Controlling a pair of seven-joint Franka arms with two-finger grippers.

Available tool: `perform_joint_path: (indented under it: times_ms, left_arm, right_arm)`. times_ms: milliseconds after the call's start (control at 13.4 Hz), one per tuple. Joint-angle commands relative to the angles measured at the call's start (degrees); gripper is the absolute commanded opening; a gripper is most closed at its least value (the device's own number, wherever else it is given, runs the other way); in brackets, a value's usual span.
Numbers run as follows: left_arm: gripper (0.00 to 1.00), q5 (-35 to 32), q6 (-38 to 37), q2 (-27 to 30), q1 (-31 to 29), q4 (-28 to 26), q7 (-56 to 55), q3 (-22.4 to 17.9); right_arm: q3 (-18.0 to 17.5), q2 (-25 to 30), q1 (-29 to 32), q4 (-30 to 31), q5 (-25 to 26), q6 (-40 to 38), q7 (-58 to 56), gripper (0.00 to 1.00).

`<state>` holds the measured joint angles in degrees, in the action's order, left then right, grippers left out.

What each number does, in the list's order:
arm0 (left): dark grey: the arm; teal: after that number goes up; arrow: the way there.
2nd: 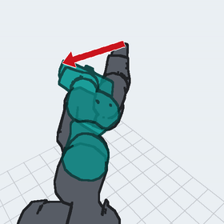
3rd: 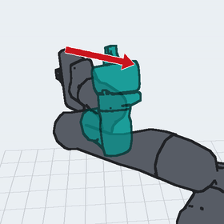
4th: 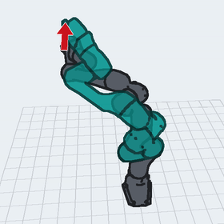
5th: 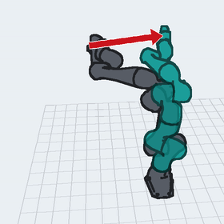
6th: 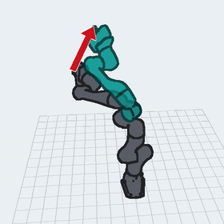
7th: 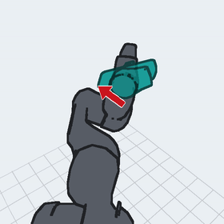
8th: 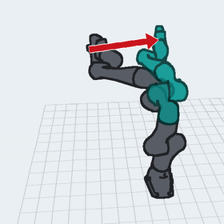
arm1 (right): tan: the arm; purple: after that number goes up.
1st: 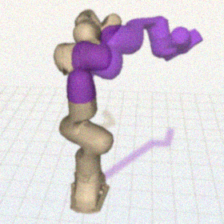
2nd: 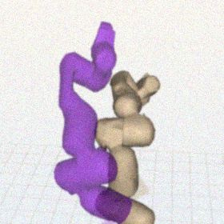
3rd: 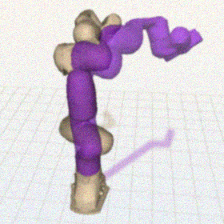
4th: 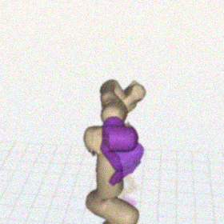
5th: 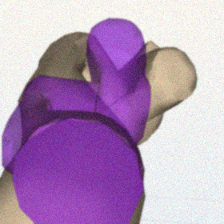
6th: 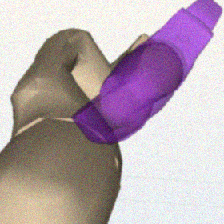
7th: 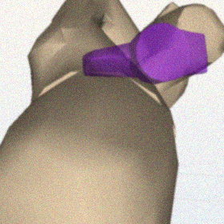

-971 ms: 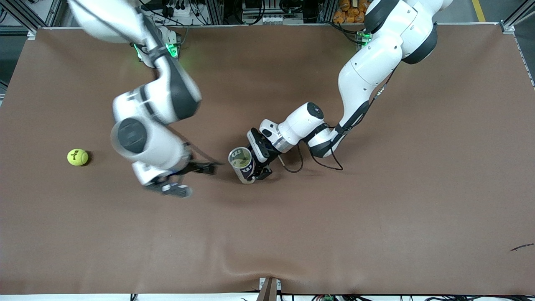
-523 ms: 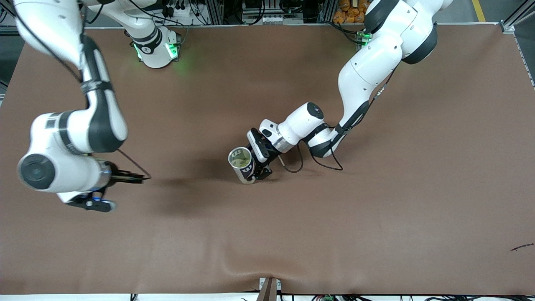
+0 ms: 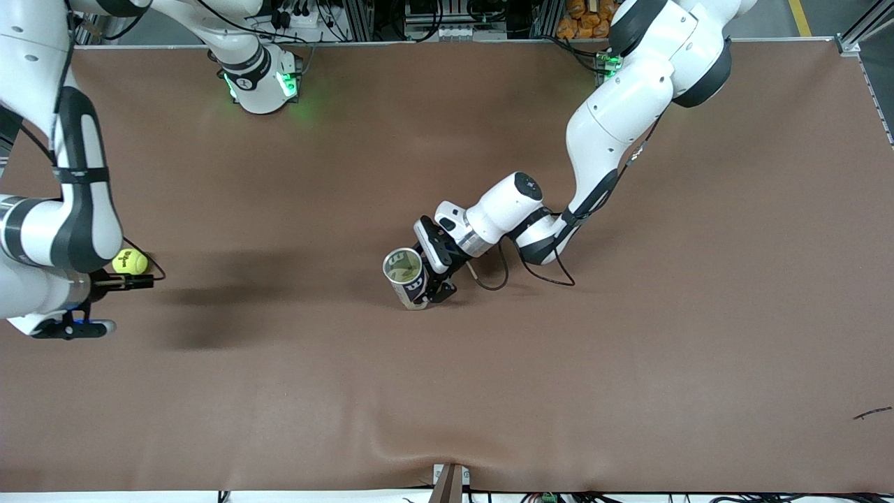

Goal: Insert tennis ball vertically with right arm
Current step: 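Reach the right gripper to the second tennis ball and grasp it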

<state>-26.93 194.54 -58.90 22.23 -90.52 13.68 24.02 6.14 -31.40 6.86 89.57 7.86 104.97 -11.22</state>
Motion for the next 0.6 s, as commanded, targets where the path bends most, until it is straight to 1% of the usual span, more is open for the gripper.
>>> perform_joint_path:
  times_ms: [0,149,299,523]
  left_arm:
    - [0.78,0.6,0.7,-0.6,0.4,1.0,0.0,-0.5]
    - [0.78,0.5,0.7,-0.6,0.3,1.0,0.0,-0.5]
    - [0.78,0.4,0.7,-0.6,0.3,1.0,0.0,-0.5]
    - [0.78,0.2,1.4,-0.7,0.3,1.0,0.0,-0.5]
  right_arm:
    - [-1.3,3.3,4.5,9.0,2.9,7.6,-4.2,1.0]
    - [-1.4,4.2,7.2,14.9,2.9,12.0,-5.0,1.0]
    - [-1.3,4.2,7.7,18.7,2.9,14.2,-4.9,1.0]
    - [-1.3,3.6,9.4,19.9,2.9,14.5,-4.8,1.0]
